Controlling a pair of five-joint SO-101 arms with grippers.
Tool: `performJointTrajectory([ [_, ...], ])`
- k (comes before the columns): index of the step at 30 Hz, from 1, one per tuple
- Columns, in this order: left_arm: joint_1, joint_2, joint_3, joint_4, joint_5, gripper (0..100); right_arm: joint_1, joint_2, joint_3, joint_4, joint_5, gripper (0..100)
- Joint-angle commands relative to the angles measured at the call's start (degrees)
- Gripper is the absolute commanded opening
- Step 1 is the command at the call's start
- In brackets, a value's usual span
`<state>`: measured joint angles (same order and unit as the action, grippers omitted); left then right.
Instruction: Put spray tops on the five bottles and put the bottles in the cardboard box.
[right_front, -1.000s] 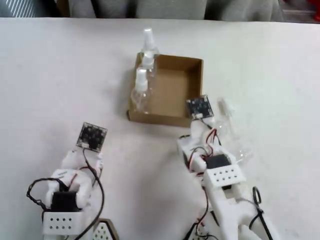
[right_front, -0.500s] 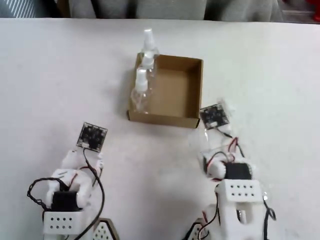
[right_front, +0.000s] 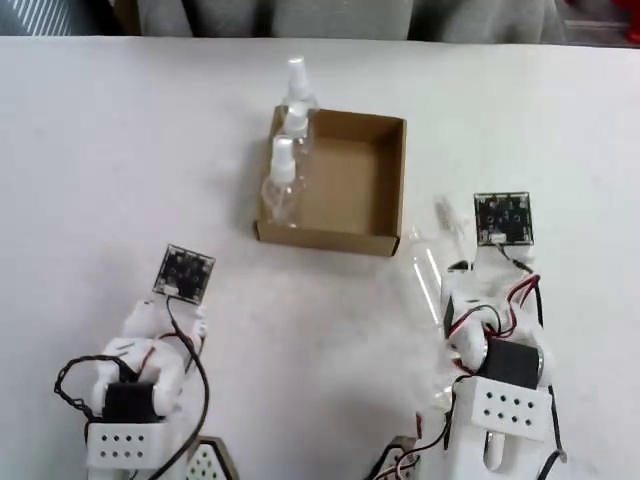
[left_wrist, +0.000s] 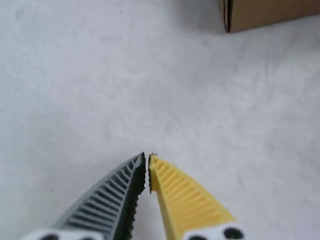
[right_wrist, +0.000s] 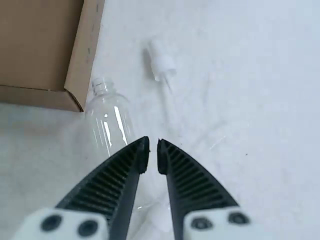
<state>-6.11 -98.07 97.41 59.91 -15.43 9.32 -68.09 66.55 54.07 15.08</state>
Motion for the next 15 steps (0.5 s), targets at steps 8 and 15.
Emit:
performJointTrajectory([
  [8, -0.5, -0.8, 0.0, 0.0, -0.5, 2, -5.4, -0.7, -4.1, 3.2, 9.0, 2.6],
  [15, -0.7, -0.8, 0.0, -0.1, -0.5, 2, -6.9, 10.3, -13.0, 12.1, 9.0, 10.6],
])
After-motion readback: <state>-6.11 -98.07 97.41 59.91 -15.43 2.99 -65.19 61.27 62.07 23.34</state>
